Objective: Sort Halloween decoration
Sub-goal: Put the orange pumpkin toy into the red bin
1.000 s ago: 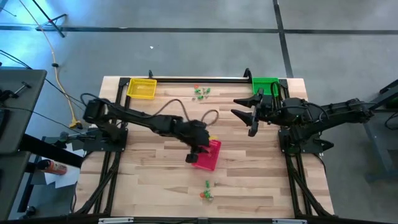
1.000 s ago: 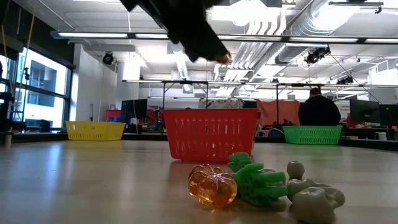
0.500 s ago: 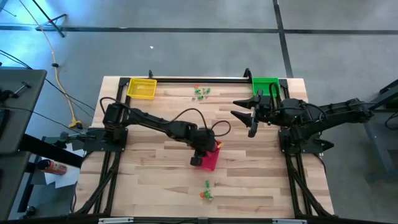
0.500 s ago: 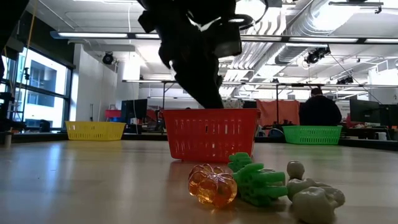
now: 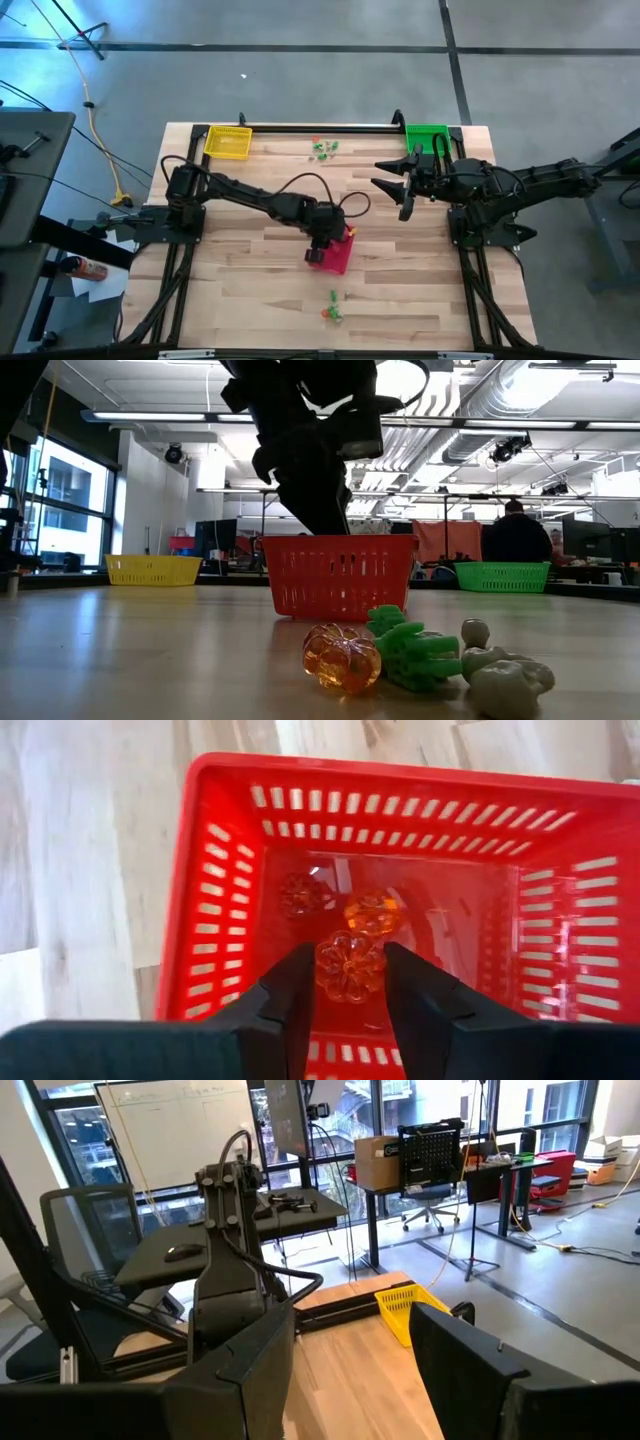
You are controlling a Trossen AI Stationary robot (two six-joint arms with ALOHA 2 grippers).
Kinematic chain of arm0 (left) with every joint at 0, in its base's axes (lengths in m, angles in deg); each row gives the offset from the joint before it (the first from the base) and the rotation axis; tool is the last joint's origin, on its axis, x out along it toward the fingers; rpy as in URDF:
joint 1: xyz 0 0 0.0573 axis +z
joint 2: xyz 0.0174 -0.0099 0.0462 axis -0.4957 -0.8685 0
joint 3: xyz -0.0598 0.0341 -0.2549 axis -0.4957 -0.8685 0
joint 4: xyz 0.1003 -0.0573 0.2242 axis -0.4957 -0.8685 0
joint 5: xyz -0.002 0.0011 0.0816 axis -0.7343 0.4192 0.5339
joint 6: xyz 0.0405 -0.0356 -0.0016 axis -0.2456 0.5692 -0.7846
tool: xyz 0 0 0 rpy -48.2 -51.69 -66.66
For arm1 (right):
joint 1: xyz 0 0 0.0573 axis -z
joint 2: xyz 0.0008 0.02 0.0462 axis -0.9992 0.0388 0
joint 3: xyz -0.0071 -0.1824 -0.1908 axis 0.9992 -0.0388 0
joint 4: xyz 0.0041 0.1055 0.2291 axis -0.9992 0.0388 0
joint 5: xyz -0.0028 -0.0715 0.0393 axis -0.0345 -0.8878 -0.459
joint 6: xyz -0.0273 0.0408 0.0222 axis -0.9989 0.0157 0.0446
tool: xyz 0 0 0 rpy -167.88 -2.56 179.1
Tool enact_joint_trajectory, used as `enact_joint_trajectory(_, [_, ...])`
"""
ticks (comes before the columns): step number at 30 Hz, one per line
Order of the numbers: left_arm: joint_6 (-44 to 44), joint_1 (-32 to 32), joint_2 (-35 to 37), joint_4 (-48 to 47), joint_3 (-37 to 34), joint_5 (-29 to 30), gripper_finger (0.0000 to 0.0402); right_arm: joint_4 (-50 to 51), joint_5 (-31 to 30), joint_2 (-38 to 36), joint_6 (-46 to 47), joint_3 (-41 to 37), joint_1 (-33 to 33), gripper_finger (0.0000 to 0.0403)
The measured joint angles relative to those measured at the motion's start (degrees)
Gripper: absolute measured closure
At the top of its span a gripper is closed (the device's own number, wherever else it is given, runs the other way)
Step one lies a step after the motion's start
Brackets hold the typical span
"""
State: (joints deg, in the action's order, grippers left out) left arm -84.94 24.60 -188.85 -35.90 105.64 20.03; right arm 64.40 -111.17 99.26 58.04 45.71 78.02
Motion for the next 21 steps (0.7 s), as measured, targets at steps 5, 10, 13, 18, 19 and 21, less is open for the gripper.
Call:
enact_joint_trajectory(5, [0.1, 0.3, 0.0, -0.1, 0.0, 0.0, 0.0272, 0.1, 0.0, 0.0, 0.0, 0.0, 0.0, 0.0206])
enact_joint_trajectory(10, [0.6, 0.2, 0.0, -0.1, 0.0, -0.4, 0.0245, 0.1, 0.0, 0.0, 0.0, 0.0, 0.0, 0.0206])
enact_joint_trajectory(13, [1.0, 0.3, 0.2, -3.2, 1.0, -0.8, 0.0231, 0.1, 0.0, 0.0, 0.0, 0.0, 0.0, 0.0206])
enact_joint_trajectory(18, [1.2, 1.8, 3.5, -11.6, 5.8, -0.8, 0.0220, 0.1, 0.0, 0.0, 0.0, 0.0, 0.0, 0.0206])
enact_joint_trajectory(19, [1.7, 2.4, 4.8, -12.0, 6.3, -0.8, 0.0220, 0.0, 0.0, 0.0, 0.0, 0.0, 0.0, 0.0206])
enact_joint_trajectory(21, [3.2, 3.5, 8.1, -11.9, 6.4, -0.7, 0.0220, 0.0, 0.0, 0.0, 0.0, 0.0, 0.0, 0.0206])
